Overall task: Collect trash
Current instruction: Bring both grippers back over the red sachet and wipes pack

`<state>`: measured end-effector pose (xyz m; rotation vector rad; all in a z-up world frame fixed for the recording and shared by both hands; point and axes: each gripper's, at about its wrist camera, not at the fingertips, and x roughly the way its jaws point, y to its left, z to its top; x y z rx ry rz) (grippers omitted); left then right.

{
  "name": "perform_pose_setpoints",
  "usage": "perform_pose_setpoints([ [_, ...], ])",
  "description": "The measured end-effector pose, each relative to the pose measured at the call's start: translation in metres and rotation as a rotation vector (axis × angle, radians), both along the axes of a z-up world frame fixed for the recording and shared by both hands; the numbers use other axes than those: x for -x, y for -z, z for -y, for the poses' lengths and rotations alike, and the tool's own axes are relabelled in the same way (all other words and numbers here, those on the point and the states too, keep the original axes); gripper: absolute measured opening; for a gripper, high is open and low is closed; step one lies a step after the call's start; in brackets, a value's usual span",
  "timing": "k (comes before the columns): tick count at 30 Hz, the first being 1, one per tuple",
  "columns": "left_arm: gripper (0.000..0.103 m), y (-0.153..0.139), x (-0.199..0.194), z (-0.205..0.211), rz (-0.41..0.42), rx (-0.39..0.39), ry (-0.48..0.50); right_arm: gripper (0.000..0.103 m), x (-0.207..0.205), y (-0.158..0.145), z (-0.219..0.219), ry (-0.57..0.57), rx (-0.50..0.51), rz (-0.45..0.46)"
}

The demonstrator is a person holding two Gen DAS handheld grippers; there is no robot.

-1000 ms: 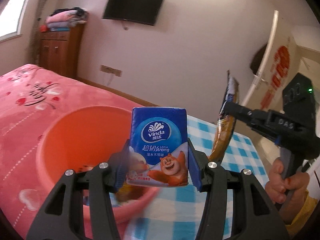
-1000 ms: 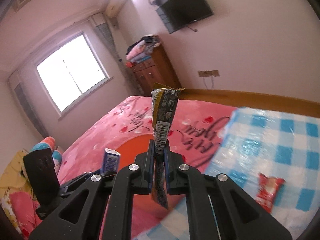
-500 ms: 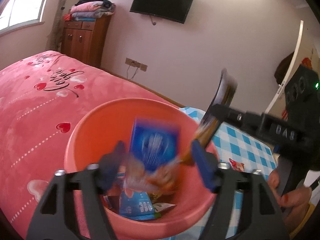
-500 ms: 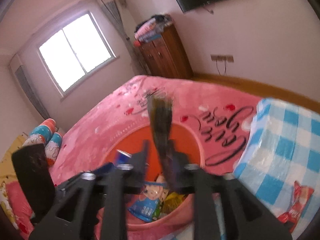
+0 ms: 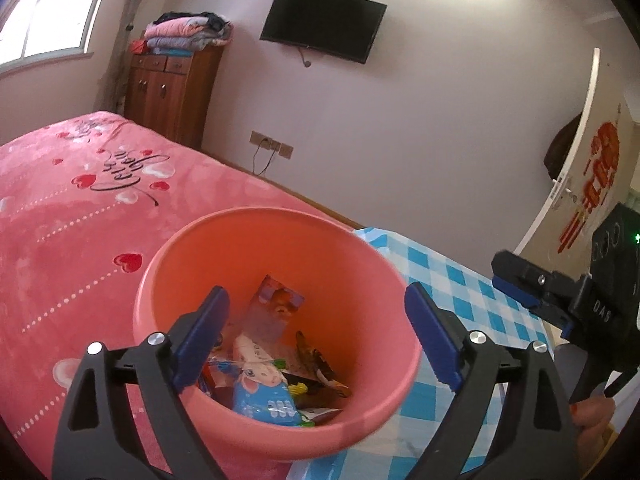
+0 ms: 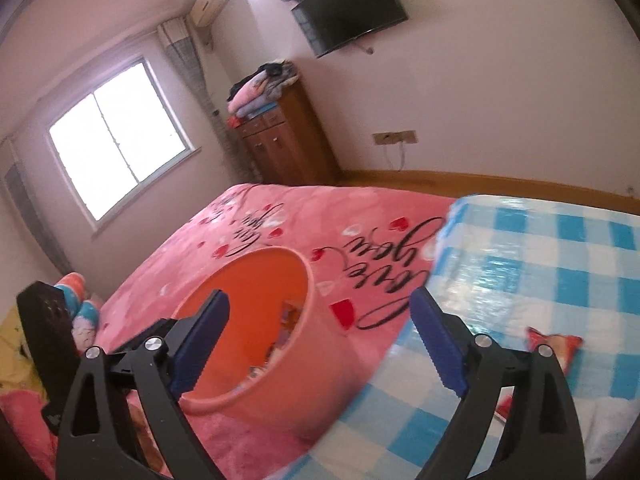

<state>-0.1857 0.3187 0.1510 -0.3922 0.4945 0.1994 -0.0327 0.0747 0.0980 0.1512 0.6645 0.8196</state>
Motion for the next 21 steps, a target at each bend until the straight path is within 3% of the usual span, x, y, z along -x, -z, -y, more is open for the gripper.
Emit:
perform_pose_setpoints([
  [7, 0.090, -0.012, 0.006, 0.025, 0.058, -0.057, 0.038, 0.092, 0.019, 0.011, 0.037, 0.077, 0.046, 0.056],
  [16, 0.090, -0.015, 0.011, 0.058, 0.132, -0.039, 0.090, 0.092, 0.045, 0.023, 0.076, 0.174, 0.106, 0.151],
  [21, 0.094, -0.013, 0.009, 0.078, 0.151, -0.078, 0.093, 0.095, 0.056, 0.026, 0.102, 0.234, 0.114, 0.192],
])
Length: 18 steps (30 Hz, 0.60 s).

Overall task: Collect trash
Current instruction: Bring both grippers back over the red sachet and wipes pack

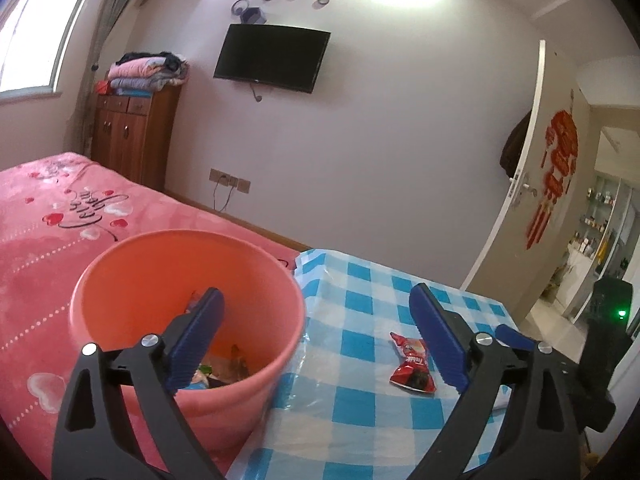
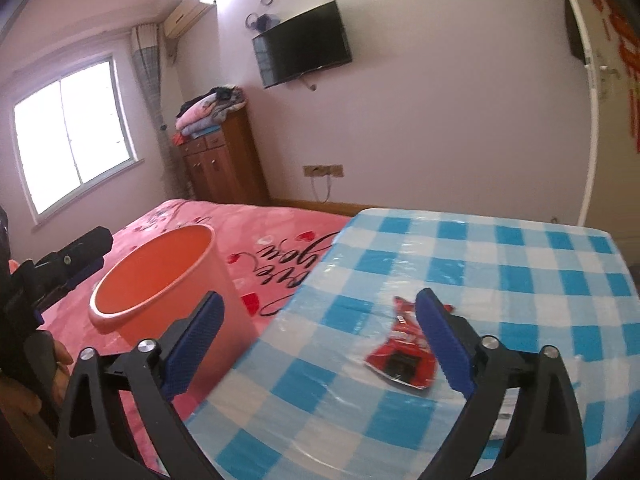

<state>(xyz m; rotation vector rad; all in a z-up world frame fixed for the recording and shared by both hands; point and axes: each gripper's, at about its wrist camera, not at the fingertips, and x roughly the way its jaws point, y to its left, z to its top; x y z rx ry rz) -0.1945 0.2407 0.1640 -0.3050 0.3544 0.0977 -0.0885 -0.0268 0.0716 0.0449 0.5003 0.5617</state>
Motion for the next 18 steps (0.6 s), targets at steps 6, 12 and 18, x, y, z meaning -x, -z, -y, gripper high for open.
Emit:
perform_pose_setpoints([
  [6, 0.095, 0.004, 0.002, 0.034, 0.036, -0.077, 0.028, 0.096, 0.009, 0.005, 0.031, 0.061, -0.004, 0.053],
  [12, 0.096, 0.011, 0.000, 0.070, 0.062, -0.139, 0.112, 0.098, 0.016, 0.010, 0.057, 0.110, -0.005, 0.078],
  [18, 0.096, 0.021, -0.001, 0.096, 0.087, -0.182, 0.150, 0.098, 0.013, 0.021, 0.082, 0.119, -0.039, 0.049],
])
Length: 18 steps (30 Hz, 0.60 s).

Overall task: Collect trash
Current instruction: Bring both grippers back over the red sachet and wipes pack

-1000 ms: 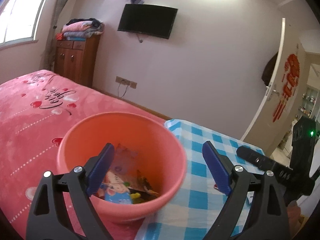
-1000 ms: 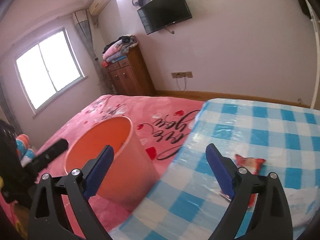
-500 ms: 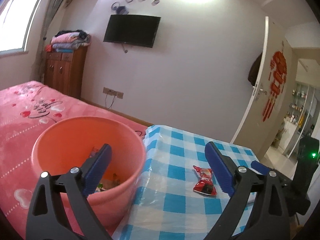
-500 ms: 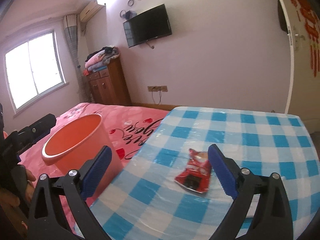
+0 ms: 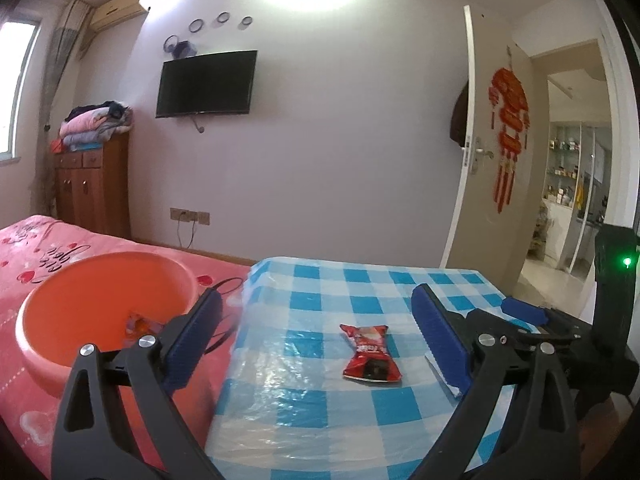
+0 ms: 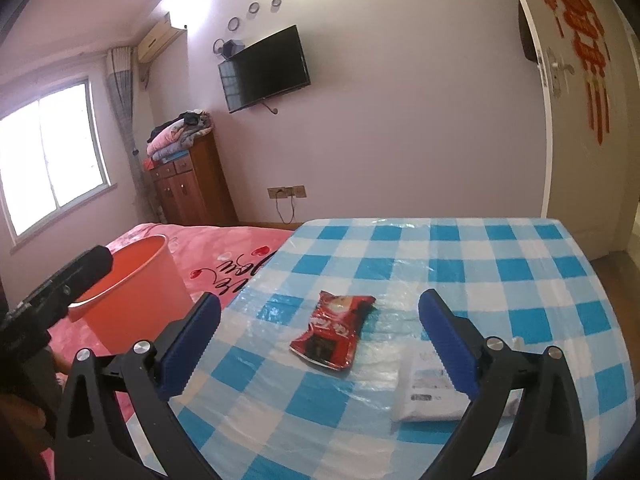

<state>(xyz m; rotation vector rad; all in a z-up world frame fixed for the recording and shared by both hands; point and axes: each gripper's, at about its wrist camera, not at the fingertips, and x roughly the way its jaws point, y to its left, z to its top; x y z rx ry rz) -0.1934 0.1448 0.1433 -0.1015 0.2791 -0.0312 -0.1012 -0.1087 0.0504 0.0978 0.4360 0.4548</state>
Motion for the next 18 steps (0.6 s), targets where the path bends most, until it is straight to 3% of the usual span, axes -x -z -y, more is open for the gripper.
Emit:
perform_pose_setpoints([
  [7, 0.096, 0.014, -0.008, 0.029, -0.061, -0.037, 0.024, 0.098, -0.003, 0.013, 0.025, 0.023, -0.039, -0.035],
  [18, 0.096, 0.047, -0.031, 0.044, -0.228, 0.026, 0.011, 0.098, -0.011, 0.037, 0.067, 0.041, -0.116, -0.114],
])
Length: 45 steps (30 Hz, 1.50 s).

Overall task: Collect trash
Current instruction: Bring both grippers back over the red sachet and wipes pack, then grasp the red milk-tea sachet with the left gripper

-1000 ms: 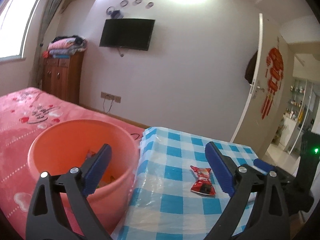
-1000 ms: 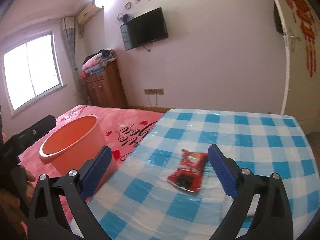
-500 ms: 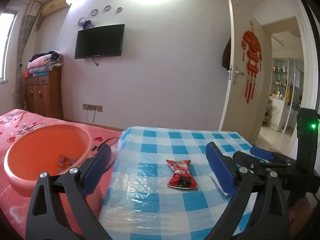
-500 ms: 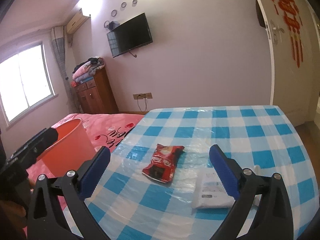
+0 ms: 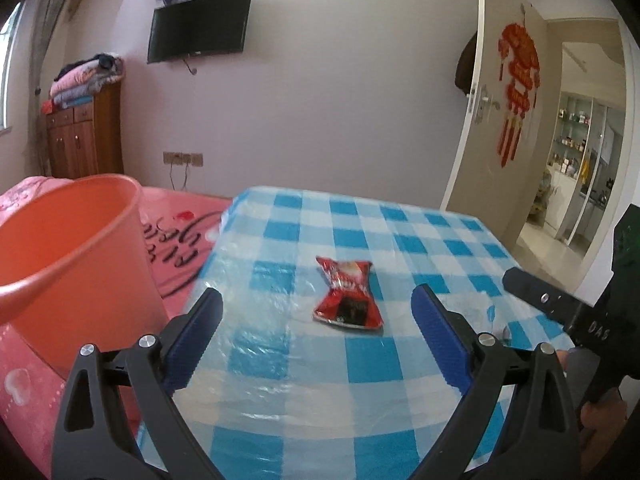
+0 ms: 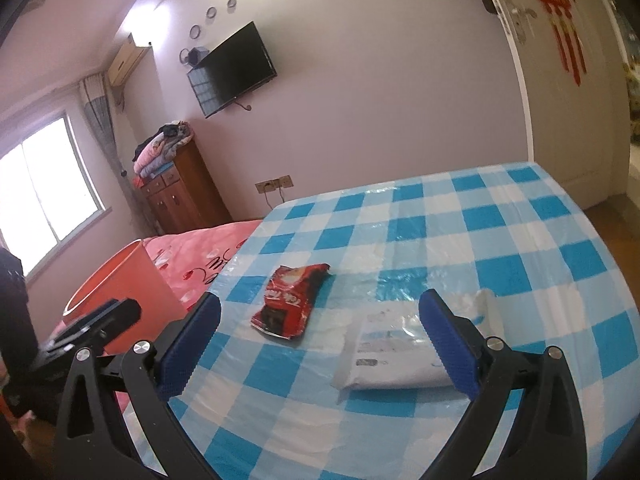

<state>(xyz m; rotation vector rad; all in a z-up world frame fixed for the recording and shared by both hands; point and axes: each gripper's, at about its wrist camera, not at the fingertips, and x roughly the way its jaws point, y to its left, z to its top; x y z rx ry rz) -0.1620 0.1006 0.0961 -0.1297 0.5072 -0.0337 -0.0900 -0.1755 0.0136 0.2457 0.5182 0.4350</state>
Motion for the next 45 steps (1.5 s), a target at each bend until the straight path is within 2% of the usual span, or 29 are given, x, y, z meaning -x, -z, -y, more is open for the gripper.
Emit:
perform_pose_setpoints([
  [5, 0.096, 0.011, -0.007, 0.010, -0.038, 0.009, 0.026, 0.098, -0.001, 0.008, 0.019, 0.041, -0.032, -0.006],
  [10, 0.096, 0.016, -0.014, 0.028, -0.063, -0.037, 0.055, 0.098, -0.009, 0.017, 0.044, 0.081, -0.084, -0.050],
  [16, 0.095, 0.027, -0.029, 0.048, -0.131, -0.062, 0.086, 0.098, -0.018, 0.026, 0.074, 0.136, -0.129, -0.110],
  [23, 0.096, 0.037, -0.062, 0.064, -0.201, -0.102, 0.089, 0.098, -0.033, 0.045, 0.100, 0.131, -0.211, -0.208],
  [28, 0.096, 0.041, -0.090, 0.073, -0.244, -0.144, 0.081, 0.098, -0.037, 0.051, 0.107, 0.119, -0.237, -0.233],
  [36, 0.095, 0.062, -0.150, 0.067, -0.364, -0.087, 0.052, 0.098, -0.036, 0.057, 0.103, 0.084, -0.266, -0.275],
  [40, 0.095, 0.069, -0.167, 0.066, -0.386, -0.078, 0.040, 0.098, -0.029, 0.056, 0.098, 0.061, -0.294, -0.283],
  [41, 0.093, 0.070, -0.172, 0.067, -0.392, -0.086, 0.037, 0.098, -0.026, 0.055, 0.096, 0.053, -0.302, -0.286],
  [45, 0.068, 0.078, -0.185, 0.063, -0.441, -0.067, 0.017, 0.098, -0.019, 0.055, 0.091, 0.024, -0.334, -0.301],
])
